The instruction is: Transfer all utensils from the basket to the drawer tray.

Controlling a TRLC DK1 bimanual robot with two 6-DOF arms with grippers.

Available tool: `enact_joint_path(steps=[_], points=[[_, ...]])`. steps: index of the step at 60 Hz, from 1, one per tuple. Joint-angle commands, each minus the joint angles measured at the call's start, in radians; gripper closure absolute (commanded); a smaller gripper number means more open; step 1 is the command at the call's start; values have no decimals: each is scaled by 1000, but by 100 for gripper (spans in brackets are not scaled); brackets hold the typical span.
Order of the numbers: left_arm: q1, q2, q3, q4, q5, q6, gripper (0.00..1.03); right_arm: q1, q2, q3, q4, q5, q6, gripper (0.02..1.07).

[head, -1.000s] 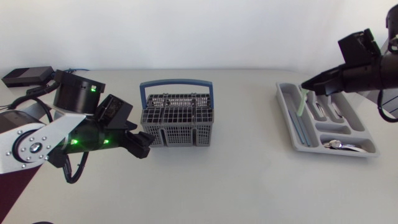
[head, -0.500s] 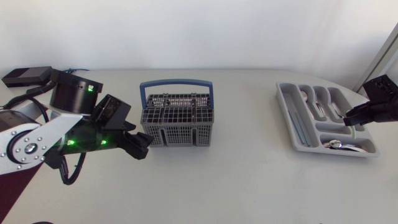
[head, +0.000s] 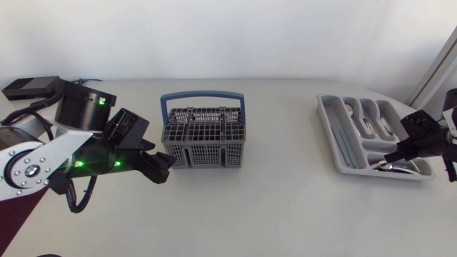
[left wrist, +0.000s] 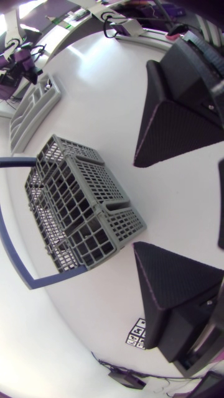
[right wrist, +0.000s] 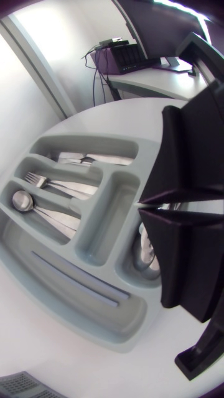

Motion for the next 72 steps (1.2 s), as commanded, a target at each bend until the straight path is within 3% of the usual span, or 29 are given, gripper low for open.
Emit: enact_joint_path(steps=[1,5,12,27,42,57,72], points=[[3,-14,-17,-8,1,-4,20,27,21,-44,25,16,-11,84],[5,-14,-17,-8,1,-4,20,39,23,-56,30,21,-9,77],[17,-14,-19,-8,1,-4,20,53,21,-72,42,33,-6,54],[75,-14,-16,-15,1,4,20,55,-51,-87,24,36,-6,33],[161,11,-13,-4,1,6,20,141,-217,-98,-124,-50,68,32],[253,95,15,21,22,18,20,429,-323,-109,-186,-68,246,32],[255,153,48,45,25,19,20,681,-318,-69,-173,-38,408,33]])
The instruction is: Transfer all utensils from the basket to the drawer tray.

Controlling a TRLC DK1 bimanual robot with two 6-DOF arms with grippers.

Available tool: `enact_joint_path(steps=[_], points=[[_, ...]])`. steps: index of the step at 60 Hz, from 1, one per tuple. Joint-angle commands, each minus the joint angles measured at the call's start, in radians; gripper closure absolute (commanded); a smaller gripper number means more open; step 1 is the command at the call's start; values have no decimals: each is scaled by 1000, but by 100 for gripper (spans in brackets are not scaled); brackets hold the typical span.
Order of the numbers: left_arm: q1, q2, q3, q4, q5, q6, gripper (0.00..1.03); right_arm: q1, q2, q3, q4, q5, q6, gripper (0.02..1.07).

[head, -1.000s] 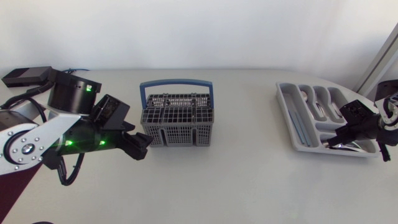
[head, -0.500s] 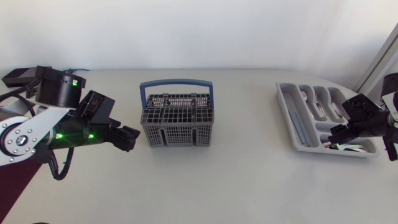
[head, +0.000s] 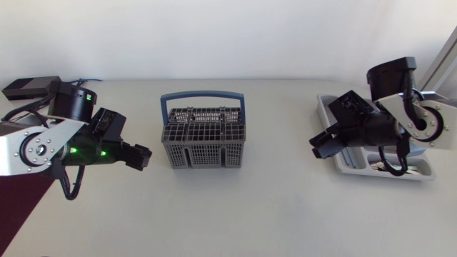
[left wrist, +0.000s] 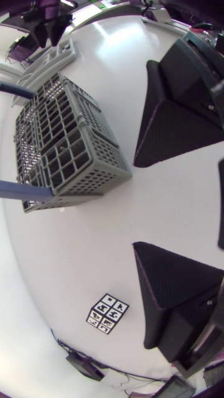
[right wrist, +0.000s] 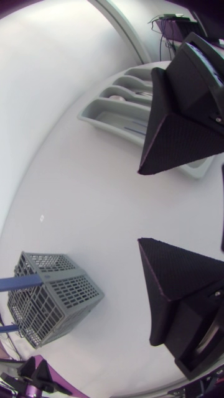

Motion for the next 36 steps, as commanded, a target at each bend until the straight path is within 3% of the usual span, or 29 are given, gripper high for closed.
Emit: enact_joint_path(steps=[1,22,32,36], points=[[7,35,40,17,12,16,20,67,1,17,-2,16,78,33],[36,27,21,19,61,14,20,205,-3,8,25,31,163,33],[48,1,4,17,84,19,19,210,-42,-19,25,-62,169,32],[49,-15,-3,14,87,23,18,213,-63,-34,28,-85,169,26]])
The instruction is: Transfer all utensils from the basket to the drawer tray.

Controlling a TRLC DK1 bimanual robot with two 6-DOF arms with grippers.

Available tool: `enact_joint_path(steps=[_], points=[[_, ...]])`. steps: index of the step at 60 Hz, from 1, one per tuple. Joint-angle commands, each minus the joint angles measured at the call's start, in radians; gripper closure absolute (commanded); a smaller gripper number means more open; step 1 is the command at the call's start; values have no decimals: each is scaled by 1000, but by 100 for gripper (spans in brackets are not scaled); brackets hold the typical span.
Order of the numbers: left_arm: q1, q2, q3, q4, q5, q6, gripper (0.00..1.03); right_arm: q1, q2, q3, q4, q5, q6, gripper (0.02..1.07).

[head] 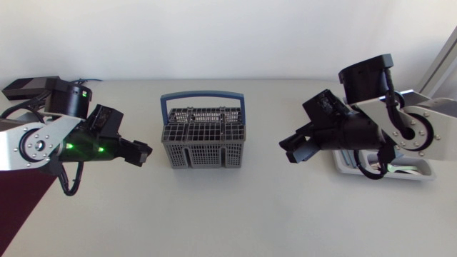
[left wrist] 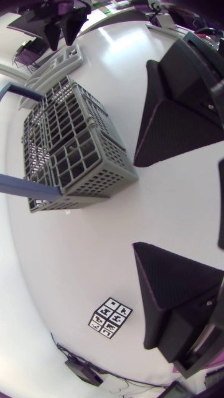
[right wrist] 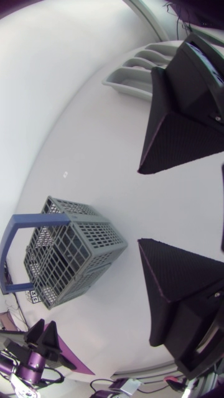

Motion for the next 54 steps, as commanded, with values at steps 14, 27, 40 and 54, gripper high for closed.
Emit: enact_joint_path(steps=[14,27,40,54], points=[[14,-117,-60,-17,12,32,10,12,-93,-60,5,-6,20,6],[35,-253,-112,-30,12,49,5,18,-217,-110,3,89,-32,6],[44,-408,-198,-7,13,44,5,-42,-342,-169,-23,111,-35,6],[63,-513,-247,-14,13,30,5,-166,-441,-196,3,109,-22,6]])
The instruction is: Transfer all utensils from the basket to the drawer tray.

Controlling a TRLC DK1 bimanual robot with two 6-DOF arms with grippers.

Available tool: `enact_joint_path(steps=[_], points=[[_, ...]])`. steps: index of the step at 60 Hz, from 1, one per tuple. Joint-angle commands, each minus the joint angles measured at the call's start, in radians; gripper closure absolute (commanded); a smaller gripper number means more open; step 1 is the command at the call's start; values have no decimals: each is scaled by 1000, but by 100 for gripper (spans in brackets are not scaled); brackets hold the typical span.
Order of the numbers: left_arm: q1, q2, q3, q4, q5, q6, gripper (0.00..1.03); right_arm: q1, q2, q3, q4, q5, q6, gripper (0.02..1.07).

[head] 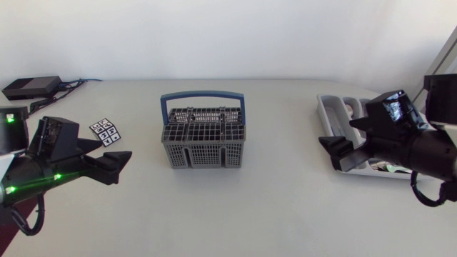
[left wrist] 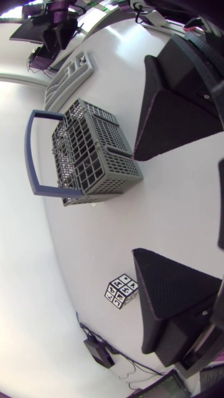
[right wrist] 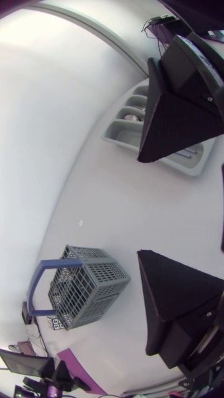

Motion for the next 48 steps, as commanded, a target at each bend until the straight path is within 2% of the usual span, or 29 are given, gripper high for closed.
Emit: enact_joint_path(steps=[1,15,24,36,48], points=[[24,-39,-35,6,9,6,5,-39,-52,-27,20,9,9,6],[33,-150,-87,6,7,18,5,-146,-258,-173,107,20,-22,6],[29,-197,-104,-8,3,22,5,-194,-365,-240,121,42,-35,6],[20,-306,-150,-11,-37,28,5,-196,-471,-324,154,44,34,6],[36,-409,-227,38,-58,-17,5,-197,-574,-405,186,47,102,6]])
